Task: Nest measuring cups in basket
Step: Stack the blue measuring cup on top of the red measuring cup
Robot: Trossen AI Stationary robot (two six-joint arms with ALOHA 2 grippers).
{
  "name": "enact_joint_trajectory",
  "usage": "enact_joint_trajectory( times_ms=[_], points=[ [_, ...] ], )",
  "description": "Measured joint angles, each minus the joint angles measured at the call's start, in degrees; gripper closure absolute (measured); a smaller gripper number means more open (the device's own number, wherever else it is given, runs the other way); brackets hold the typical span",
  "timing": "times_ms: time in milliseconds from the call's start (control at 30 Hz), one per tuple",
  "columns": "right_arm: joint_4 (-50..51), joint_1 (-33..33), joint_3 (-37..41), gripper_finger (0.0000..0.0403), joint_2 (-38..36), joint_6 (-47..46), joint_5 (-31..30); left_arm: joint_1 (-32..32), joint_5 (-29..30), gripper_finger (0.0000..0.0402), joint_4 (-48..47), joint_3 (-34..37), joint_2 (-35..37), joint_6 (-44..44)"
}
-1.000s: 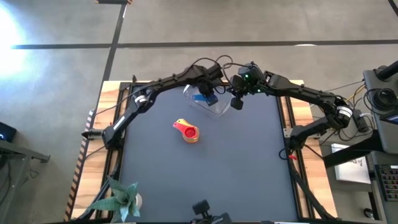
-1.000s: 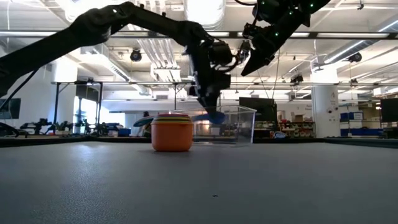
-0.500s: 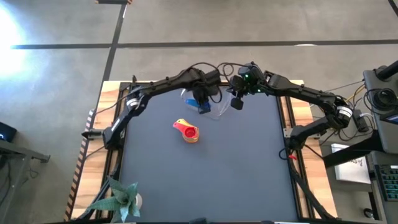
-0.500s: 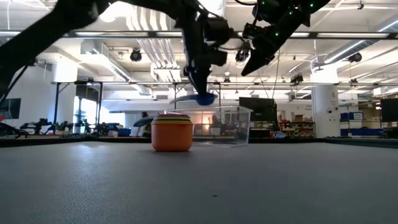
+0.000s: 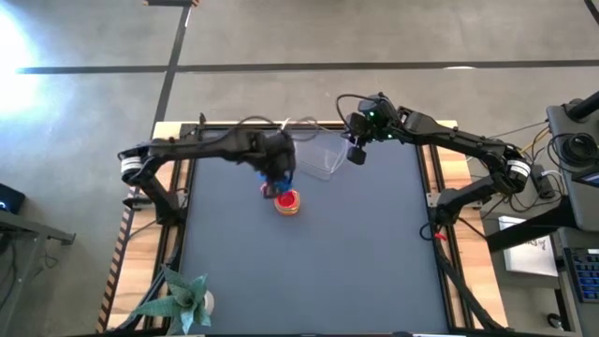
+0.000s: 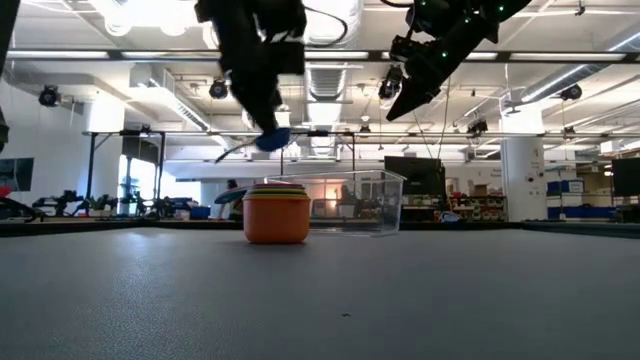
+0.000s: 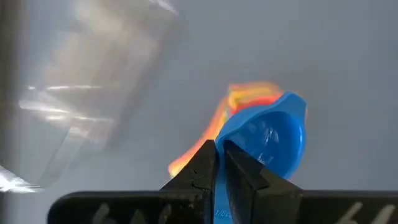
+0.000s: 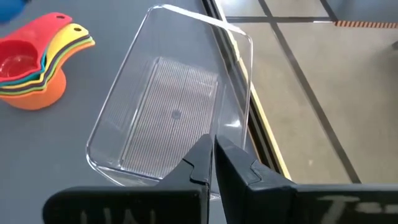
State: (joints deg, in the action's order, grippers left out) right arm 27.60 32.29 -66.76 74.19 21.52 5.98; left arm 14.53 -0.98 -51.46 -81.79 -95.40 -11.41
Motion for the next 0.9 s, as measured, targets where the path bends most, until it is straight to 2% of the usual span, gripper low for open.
enact_joint_trajectory(
  times_ms=[100,233,767,900],
  points=[
    [-0.64,0.00,0.00,0.0394,0.00,-0.91,0.01,-1.51,-2.17,0.0401,1.42,4.76,0.37,-4.23],
    [-1.63,0.00,0.00,0.0394,0.00,-1.46,0.04,-2.90,-3.31,0.0401,2.70,7.17,-0.73,-6.13],
    [-2.54,0.00,0.00,0.0394,0.00,-2.49,0.16,-2.87,-6.05,0.0401,5.60,5.43,-4.03,-6.17],
    [-2.54,0.00,0.01,0.0394,0.00,-2.48,0.22,-2.87,-6.03,0.0384,5.42,4.79,-6.02,-6.13]
  ],
)
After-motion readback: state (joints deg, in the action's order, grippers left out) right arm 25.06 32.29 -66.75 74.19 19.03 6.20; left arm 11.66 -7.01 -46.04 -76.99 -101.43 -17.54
